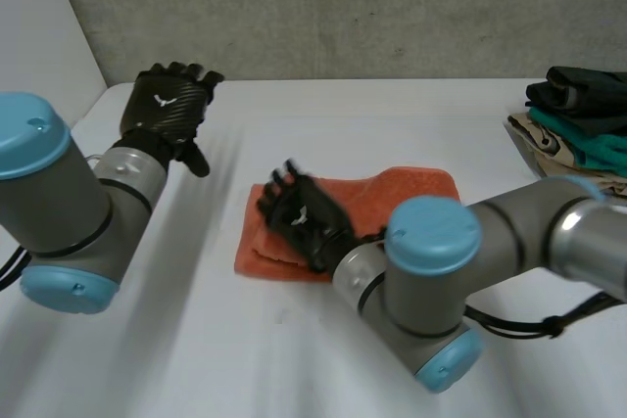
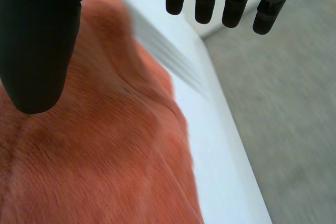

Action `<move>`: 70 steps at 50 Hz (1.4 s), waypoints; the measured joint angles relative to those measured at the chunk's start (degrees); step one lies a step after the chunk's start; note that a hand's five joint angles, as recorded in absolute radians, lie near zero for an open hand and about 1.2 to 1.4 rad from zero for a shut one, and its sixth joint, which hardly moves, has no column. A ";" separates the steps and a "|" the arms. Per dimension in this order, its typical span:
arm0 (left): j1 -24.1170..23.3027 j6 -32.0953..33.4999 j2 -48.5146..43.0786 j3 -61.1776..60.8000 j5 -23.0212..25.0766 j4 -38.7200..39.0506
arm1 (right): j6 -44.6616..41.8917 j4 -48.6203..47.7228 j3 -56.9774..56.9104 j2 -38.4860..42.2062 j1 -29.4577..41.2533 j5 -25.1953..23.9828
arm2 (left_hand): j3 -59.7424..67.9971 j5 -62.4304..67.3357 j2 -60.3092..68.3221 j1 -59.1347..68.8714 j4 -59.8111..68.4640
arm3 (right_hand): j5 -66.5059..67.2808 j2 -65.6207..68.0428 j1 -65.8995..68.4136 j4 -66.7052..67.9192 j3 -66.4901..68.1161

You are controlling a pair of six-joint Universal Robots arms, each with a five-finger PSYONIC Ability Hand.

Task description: Fold the laundry.

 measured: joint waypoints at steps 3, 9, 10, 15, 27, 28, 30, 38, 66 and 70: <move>-2.18 0.00 -1.26 1.80 -0.02 0.10 | 6.36 0.84 2.83 -4.76 -3.13 2.43 | 0.00 0.00 0.00 0.00 0.00 | 0.00 0.00 0.00 0.00 0.00; -6.66 0.06 -5.10 5.09 0.06 0.10 | 17.20 4.96 9.62 -11.49 -11.40 3.43 | 0.00 0.00 0.00 0.00 0.00 | 0.00 0.00 0.00 0.00 0.00; -7.54 0.09 -6.15 5.73 0.07 0.08 | 18.33 5.86 10.67 -11.96 -12.73 3.47 | 0.00 0.00 0.00 0.00 0.00 | 0.00 0.00 0.00 0.00 0.00; -11.87 0.35 -13.85 10.12 0.08 -0.35 | 20.70 9.37 16.34 -12.66 -19.59 3.41 | 0.00 0.00 0.00 0.00 0.00 | 0.00 0.04 0.03 0.00 0.00; -13.68 4.80 -24.86 16.73 -9.00 -5.63 | 11.82 0.58 23.53 -12.95 -24.07 4.28 | 2.55 2.44 2.98 4.44 3.58 | 53.76 54.70 49.22 55.31 55.41; -13.68 5.15 -24.85 16.70 -10.39 -6.43 | 10.65 -0.06 23.59 -13.02 -23.96 4.62 | 2.55 2.44 2.98 4.44 3.58 | 54.00 54.70 49.22 55.75 55.73; -13.68 5.83 -24.07 16.17 -13.78 -8.67 | 6.82 -1.40 23.37 -13.18 -23.64 5.92 | 3.22 3.19 3.64 5.08 4.33 | 54.19 54.70 49.22 56.14 55.97; -13.77 6.01 -14.80 9.96 -17.00 -13.95 | -8.65 -2.95 15.99 -13.22 -18.69 10.62 | 3.41 3.31 3.69 5.17 4.51 | 54.54 54.70 49.93 56.25 56.15; -4.94 -5.12 -0.03 4.46 -4.44 -7.66 | 16.74 -0.40 1.07 -7.58 -0.86 5.05 | 0.41 0.15 0.68 2.66 0.87 | 0.02 -0.05 -0.11 -0.05 -0.11; -6.57 -8.06 -1.92 6.56 1.05 -6.89 | 32.06 6.64 -0.66 -11.44 -4.73 4.14 | 0.41 0.15 0.68 2.66 0.87 | 0.02 -0.05 -0.11 -0.06 -0.11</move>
